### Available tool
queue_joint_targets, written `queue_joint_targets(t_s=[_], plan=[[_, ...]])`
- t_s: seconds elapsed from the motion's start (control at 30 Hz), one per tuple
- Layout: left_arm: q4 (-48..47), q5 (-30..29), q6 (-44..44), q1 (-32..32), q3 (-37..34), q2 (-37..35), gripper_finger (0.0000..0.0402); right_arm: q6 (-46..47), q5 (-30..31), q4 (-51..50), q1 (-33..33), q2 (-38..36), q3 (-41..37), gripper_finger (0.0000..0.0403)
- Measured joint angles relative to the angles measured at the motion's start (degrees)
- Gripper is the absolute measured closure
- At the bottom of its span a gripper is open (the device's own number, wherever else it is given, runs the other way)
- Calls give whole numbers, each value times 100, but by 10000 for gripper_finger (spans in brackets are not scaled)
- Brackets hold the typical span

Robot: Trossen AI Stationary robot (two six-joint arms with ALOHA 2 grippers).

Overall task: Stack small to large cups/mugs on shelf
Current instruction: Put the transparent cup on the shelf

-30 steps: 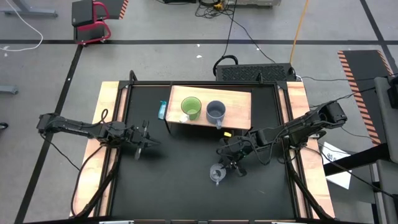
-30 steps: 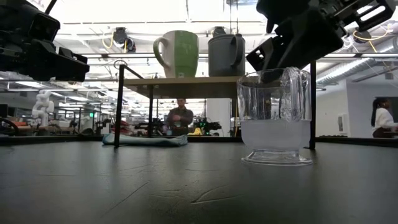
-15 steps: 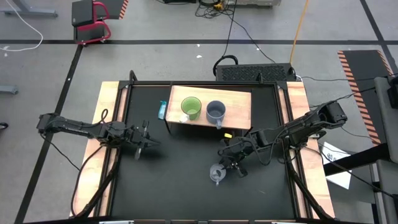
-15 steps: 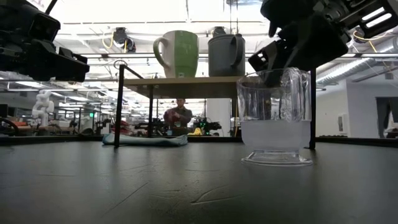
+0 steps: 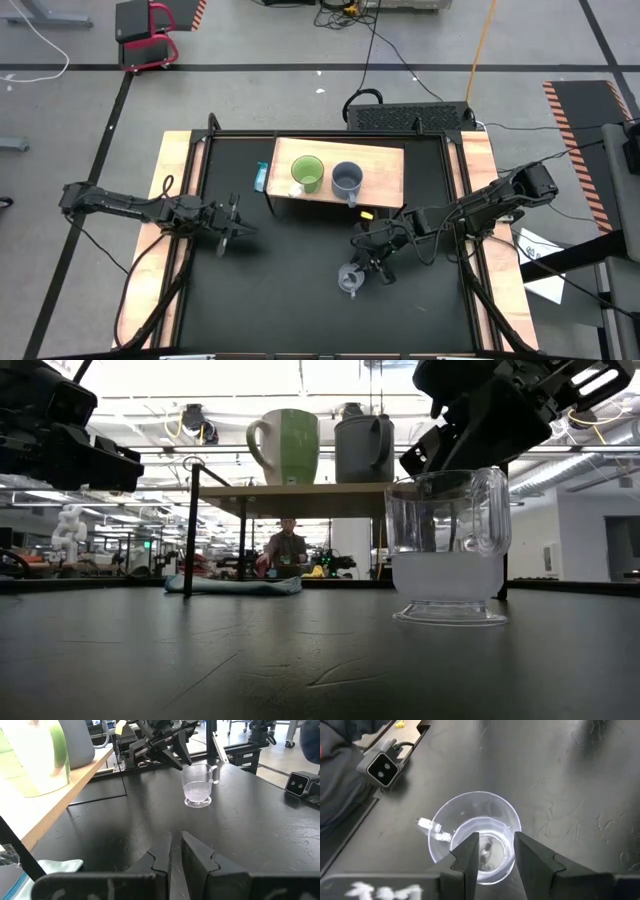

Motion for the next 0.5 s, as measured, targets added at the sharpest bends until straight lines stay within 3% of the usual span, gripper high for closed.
queue_joint_targets(t_s=[0.5], plan=[[-23, 0, 12, 0, 0, 0, 360, 246, 2, 60, 5, 225, 11, 287]])
